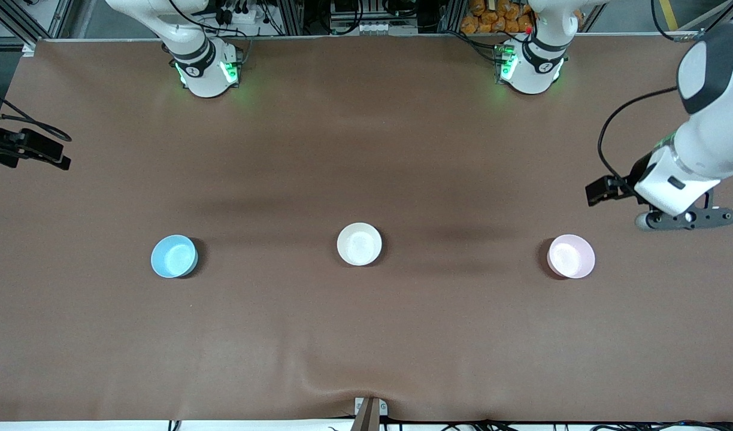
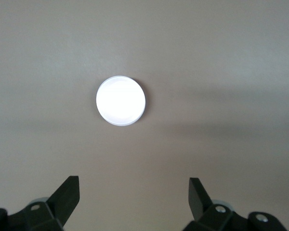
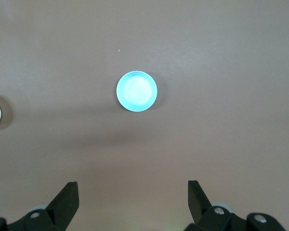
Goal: Stack pink and blue bowls on white bowl
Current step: 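Reach the left gripper down to the rim of the pink bowl, then close the left gripper on the pink bowl rim and lift it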
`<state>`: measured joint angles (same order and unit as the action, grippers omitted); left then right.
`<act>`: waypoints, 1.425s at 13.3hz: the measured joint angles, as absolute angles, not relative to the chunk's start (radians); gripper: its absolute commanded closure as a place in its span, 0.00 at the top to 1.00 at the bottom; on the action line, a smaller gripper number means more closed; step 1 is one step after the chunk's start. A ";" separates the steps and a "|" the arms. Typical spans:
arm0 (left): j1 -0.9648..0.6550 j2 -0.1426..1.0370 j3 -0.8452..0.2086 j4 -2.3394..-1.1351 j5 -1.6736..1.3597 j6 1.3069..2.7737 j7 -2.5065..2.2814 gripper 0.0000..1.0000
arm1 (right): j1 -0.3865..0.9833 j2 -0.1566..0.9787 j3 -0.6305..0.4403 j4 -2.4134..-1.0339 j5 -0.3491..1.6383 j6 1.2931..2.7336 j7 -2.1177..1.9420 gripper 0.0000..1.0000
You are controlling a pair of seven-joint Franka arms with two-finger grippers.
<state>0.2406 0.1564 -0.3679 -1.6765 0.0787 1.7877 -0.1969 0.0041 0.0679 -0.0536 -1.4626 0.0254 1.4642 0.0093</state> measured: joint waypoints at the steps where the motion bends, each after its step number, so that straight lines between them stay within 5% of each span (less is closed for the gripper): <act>1: 0.262 0.163 -0.366 -1.729 0.079 1.860 -0.196 1.00 | 0.008 0.071 -0.051 -1.463 0.025 1.464 0.010 1.00; 5: 0.340 0.223 -0.363 -1.875 0.079 2.069 -0.191 1.00 | 0.009 0.074 -0.051 -1.463 0.023 1.461 0.010 1.00; 12: 0.405 0.385 -0.359 -1.881 0.080 2.224 -0.158 0.99 | -0.008 0.073 -0.060 -1.463 0.020 1.432 0.010 1.00; 19: 0.468 0.512 -0.358 -1.883 0.080 2.384 -0.020 0.68 | -0.009 0.071 -0.058 -1.463 0.020 1.405 0.010 1.00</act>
<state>0.4680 0.5121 -0.3576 -1.8835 0.0796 2.3844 -0.0199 -0.0091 0.0712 -0.0576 -1.4633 0.0198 1.4050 0.0096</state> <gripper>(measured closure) 0.159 0.000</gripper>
